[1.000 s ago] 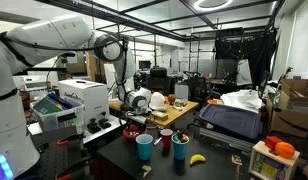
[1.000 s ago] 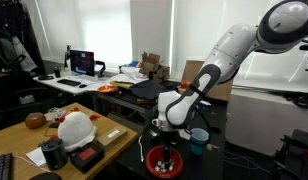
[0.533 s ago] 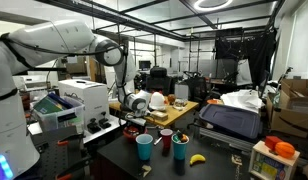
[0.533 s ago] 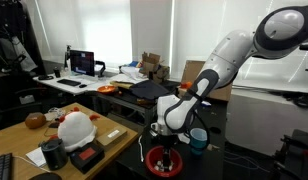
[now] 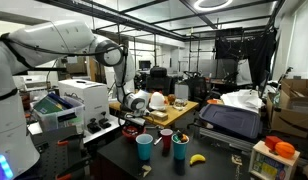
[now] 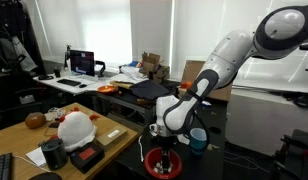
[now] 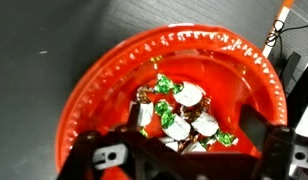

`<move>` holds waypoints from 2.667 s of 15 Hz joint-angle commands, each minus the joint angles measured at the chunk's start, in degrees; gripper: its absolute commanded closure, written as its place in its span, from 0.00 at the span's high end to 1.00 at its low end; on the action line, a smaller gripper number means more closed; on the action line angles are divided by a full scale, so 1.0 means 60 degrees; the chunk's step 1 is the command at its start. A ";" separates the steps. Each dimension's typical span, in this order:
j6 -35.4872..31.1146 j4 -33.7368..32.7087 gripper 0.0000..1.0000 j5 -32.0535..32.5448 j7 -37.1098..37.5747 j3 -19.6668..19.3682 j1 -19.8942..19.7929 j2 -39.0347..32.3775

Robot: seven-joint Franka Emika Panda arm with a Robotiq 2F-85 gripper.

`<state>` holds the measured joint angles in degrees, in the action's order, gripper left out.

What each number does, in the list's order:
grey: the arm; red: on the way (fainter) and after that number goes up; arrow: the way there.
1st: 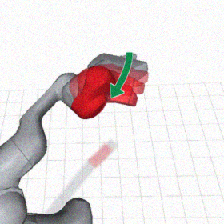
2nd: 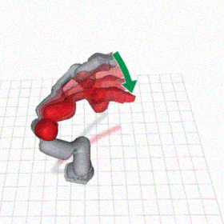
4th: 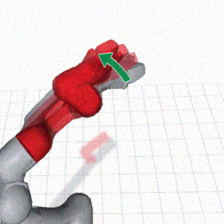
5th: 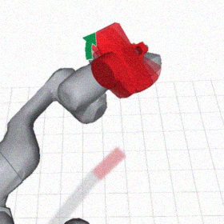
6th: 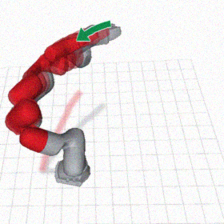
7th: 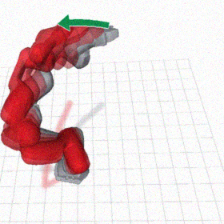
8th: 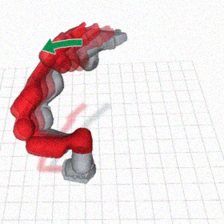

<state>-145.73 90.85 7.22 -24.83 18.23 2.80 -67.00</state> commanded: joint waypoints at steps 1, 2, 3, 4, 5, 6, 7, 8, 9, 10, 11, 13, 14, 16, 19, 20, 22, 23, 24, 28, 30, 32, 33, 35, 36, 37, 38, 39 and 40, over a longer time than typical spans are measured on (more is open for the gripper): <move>0.0203 0.0058 1.00 -0.0048 -0.0192 0.0010 0.0107 0.0135; 0.0217 0.0081 1.00 -0.0031 -0.0173 -0.0002 0.0147 0.0172; 0.0203 0.0093 1.00 -0.0016 -0.0141 -0.0026 0.0190 0.0190; 0.0231 0.0090 1.00 -0.0011 -0.0131 -0.0032 0.0218 0.0201; 0.0239 0.0100 1.00 0.0001 -0.0109 -0.0053 0.0256 0.0223; 0.0242 0.0125 1.00 0.0019 -0.0087 -0.0079 0.0291 0.0262; 0.0211 0.0155 1.00 0.0057 -0.0059 -0.0129 0.0337 0.0307; 0.0169 0.0169 1.00 0.0124 0.0002 -0.0220 0.0417 0.0337; 0.0122 0.0197 1.00 0.0221 0.0063 -0.0347 0.0511 0.0373; 0.0095 0.0217 1.00 0.0319 0.0123 -0.0482 0.0602 0.0405; 0.0057 0.0236 1.00 0.0413 0.0182 -0.0631 0.0698 0.0428; 0.0025 0.0245 1.00 0.0579 0.0262 -0.0893 0.0865 0.0430; 0.0029 0.0244 1.00 0.0638 0.0267 -0.0968 0.0915 0.0439; -0.0034 0.0265 1.00 0.0782 0.0329 -0.1123 0.1033 0.0476; -0.0151 0.0276 1.00 0.0908 0.0429 -0.1339 0.1175 0.0501; -0.0237 0.0306 1.00 0.0973 0.0516 -0.1474 0.1251 0.0531; -0.0524 0.0376 1.00 0.1197 0.0727 -0.1781 0.1462 0.0572; -0.0592 0.0345 1.00 0.1290 0.0830 -0.1861 0.1520 0.0527; -0.0714 0.0331 1.00 0.1371 0.0989 -0.1984 0.1622 0.0495; -0.0743 0.0328 0.74 0.1474 0.1126 -0.1996 0.1715 0.0455; -0.0785 0.0354 0.58 0.1455 0.1085 -0.1934 0.1682 0.0463; -0.0780 0.0362 0.42 0.1426 0.1066 -0.1905 0.1656 0.0460; -0.0776 0.0369 0.36 0.1419 0.1054 -0.1895 0.1645 0.0459; -0.0791 0.0369 0.20 0.1405 0.1036 -0.1879 0.1616 0.0469; -0.0805 0.0375 0.14 0.1400 0.1031 -0.1875 0.1601 0.0479; -0.0803 0.0391 0.05 0.1388 0.1009 -0.1855 0.1570 0.0499; -0.0822 0.0416 0.01 0.1391 0.1002 -0.1855 0.1556 0.0527; -0.0837 0.0471 0.00 0.1393 0.0979 -0.1843 0.1531 0.0592; -0.0876 0.0583 0.02 0.1391 0.1013 -0.1840 0.1538 0.0689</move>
<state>-149.57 91.19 14.93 -19.90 7.31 12.24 -65.39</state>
